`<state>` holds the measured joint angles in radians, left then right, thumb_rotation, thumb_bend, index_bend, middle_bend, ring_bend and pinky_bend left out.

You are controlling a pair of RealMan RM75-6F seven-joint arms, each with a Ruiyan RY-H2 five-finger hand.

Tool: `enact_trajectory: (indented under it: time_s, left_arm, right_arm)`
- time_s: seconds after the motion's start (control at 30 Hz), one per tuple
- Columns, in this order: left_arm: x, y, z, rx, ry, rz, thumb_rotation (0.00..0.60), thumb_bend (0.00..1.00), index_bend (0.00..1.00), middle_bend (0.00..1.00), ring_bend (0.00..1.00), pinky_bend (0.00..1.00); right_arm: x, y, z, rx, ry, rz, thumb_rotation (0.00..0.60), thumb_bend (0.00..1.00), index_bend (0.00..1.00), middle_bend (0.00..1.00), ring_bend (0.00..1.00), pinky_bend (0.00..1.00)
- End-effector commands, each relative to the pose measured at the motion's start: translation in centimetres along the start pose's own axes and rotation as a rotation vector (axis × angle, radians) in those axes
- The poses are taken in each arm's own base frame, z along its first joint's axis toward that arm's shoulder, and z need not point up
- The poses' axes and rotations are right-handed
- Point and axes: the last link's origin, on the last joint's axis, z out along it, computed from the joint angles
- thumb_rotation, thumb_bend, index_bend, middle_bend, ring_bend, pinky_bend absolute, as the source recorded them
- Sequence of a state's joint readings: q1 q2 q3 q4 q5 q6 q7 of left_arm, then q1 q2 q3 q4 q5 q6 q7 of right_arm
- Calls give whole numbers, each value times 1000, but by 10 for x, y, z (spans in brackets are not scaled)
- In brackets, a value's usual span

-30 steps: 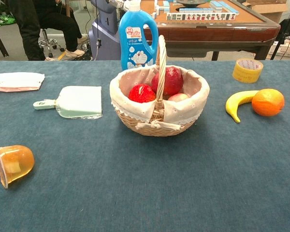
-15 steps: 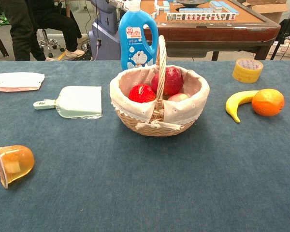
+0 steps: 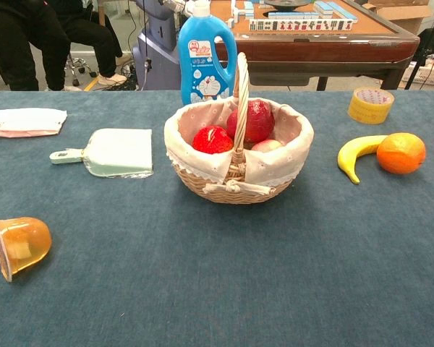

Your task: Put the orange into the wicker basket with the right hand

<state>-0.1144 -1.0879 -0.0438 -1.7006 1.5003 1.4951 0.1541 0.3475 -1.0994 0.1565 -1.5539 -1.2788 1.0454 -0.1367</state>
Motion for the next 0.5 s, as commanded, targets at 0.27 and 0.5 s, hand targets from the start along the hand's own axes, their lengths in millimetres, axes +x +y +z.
enact_trajectory:
  time_s: [0.27, 0.5]
  left_arm:
    - [0, -4, -3, 14, -3, 1, 600, 333, 7, 0, 0, 2]
    - [-1, -8, -5, 29, -8, 3, 600, 332, 7, 0, 0, 2]
  right_arm:
    - [-31, -20, 75, -34, -126, -22, 600, 222, 0, 139, 99, 225]
    - [-48, -34, 99, -40, -173, -39, 600, 221, 8, 140, 99, 246]
